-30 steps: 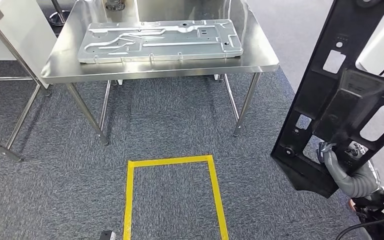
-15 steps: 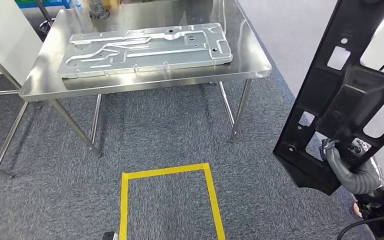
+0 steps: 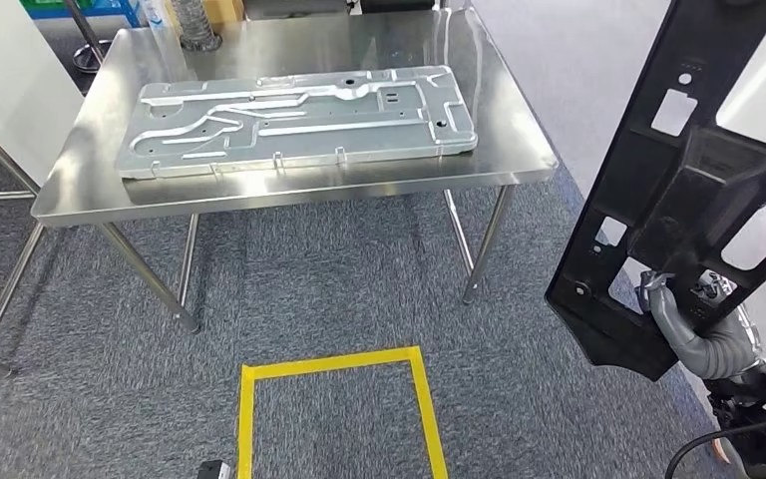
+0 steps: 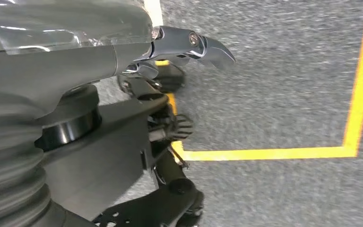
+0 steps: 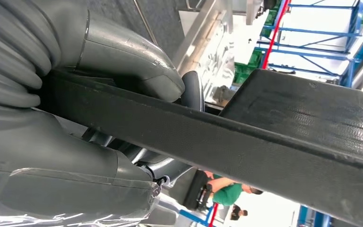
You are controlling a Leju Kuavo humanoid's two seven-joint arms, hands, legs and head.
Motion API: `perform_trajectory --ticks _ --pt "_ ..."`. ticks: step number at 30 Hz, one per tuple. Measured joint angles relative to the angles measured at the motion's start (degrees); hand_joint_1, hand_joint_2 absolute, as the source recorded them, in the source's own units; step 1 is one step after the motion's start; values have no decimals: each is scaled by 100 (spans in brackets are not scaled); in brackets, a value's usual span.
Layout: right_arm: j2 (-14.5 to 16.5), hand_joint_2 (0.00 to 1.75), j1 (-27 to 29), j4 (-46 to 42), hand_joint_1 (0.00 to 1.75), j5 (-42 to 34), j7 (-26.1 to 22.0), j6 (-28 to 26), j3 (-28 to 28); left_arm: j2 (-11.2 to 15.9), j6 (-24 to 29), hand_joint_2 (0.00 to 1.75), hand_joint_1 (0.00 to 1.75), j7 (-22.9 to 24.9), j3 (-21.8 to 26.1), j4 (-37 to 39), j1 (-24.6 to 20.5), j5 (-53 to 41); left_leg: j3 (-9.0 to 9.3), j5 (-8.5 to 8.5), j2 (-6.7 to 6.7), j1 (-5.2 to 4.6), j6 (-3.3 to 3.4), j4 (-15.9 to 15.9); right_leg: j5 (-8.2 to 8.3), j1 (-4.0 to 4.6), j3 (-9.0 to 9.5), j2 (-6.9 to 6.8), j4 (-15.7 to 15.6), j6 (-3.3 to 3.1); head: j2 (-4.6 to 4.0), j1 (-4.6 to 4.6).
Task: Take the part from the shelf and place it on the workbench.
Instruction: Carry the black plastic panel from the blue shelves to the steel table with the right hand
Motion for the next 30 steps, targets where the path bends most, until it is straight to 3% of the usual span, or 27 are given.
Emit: perform_trajectory --ticks 1,3,5,7,9,11,12,13,14,16,17,20,22,23,26,27,28,29,30 --pt "3 175 -19 25 175 0 0 10 10 4 -2 175 0 -5 1 0 0 5 78 -78 0 15 -44 21 248 -14 65 -36 -340 14 0 0" --pt "8 175 -60 70 175 5 5 37 37 12 -5 175 0 -21 3 0 -6 15 144 -193 14 5 -133 31 476 -6 116 -85 -662 -65 0 1" --pt "9 175 -97 91 175 10 10 47 59 15 -5 175 0 -35 4 0 -11 23 171 -223 33 -2 -209 52 428 12 118 -65 -646 -213 0 -1" --pt "4 175 -128 94 175 7 6 44 69 16 -4 175 0 -43 4 0 -20 29 106 -244 37 19 -264 284 400 9 176 -33 -655 -304 0 -2" --pt "-1 175 -168 96 175 2 4 54 75 16 -4 175 0 -48 4 0 -28 38 -256 -438 35 37 -292 938 345 26 243 -20 -663 -372 0 -2" --pt "-3 175 -208 111 175 -3 15 69 84 16 -4 175 0 -50 4 0 -15 47 -777 -755 34 38 -300 1705 272 52 316 -7 -663 -405 0 -3" --pt "-3 175 -228 125 175 -6 26 73 92 16 -4 175 0 -50 5 0 -5 48 -965 -827 34 37 -291 1897 231 67 366 3 -663 -412 0 -3" --pt "-4 175 -253 142 175 -10 38 74 104 16 -3 175 0 -51 7 0 1 48 -1056 -767 33 32 -265 1881 190 86 422 13 -663 -415 0 -2" --pt "-8 175 -281 159 175 -14 50 74 118 16 -3 175 0 -51 8 0 2 49 -1048 -562 32 20 -222 1651 149 106 484 21 -664 -416 0 -2" --pt "-22 175 -340 187 175 -28 69 76 141 22 -3 175 0 -52 9 0 -2 50 -853 9 26 -33 -90 885 77 137 601 31 -674 -408 0 -1" --pt "-28 175 -374 202 175 -43 78 79 150 29 -2 175 0 -52 9 0 -5 51 -774 118 16 -72 -33 592 47 139 638 45 -685 -384 0 -2" --pt "-74 175 -470 264 175 -108 125 100 195 39 3 175 0 -57 10 0 -1 55 -673 35 -21 -142 71 290 72 122 684 79 -666 -257 0 -2" --pt "-141 175 -508 298 175 -155 143 115 225 39 7 175 0 -64 11 0 5 60 -532 204 -18 -116 132 160 62 120 689 61 -515 -197 0 -2" --pt "-173 175 -526 308 175 -177 144 118 232 40 8 175 0 -67 12 0 1 62 -468 264 -10 -104 153 131 -36 118 627 50 -369 -181 0 -1" --pt "-215 175 -532 337 175 -223 144 115 245 39 4 175 0 -71 13 0 -7 64 -385 262 -1 -98 159 120 -489 116 66 34 536 -138 0 -1" --pt "-220 175 -519 349 175 -235 144 114 250 38 3 175 0 -72 13 0 4 65 -360 229 -4 -100 154 122 -558 116 -127 33 757 -126 0 -1" --pt "-221 175 -505 360 175 -245 144 113 256 38 2 175 0 -73 14 0 17 65 -321 189 -6 -102 149 124 -530 115 -240 32 797 -119 0 -1" --pt "-226 175 -496 368 175 -254 144 113 260 38 2 175 0 -75 14 0 27 65 -263 140 -8 -102 141 126 -388 114 -247 27 624 -113 0 -1" --pt "-233 175 -491 372 175 -260 144 113 261 37 2 175 0 -77 15 0 32 65 -190 82 -10 -101 130 128 -138 113 -165 19 273 -118 0 -1"
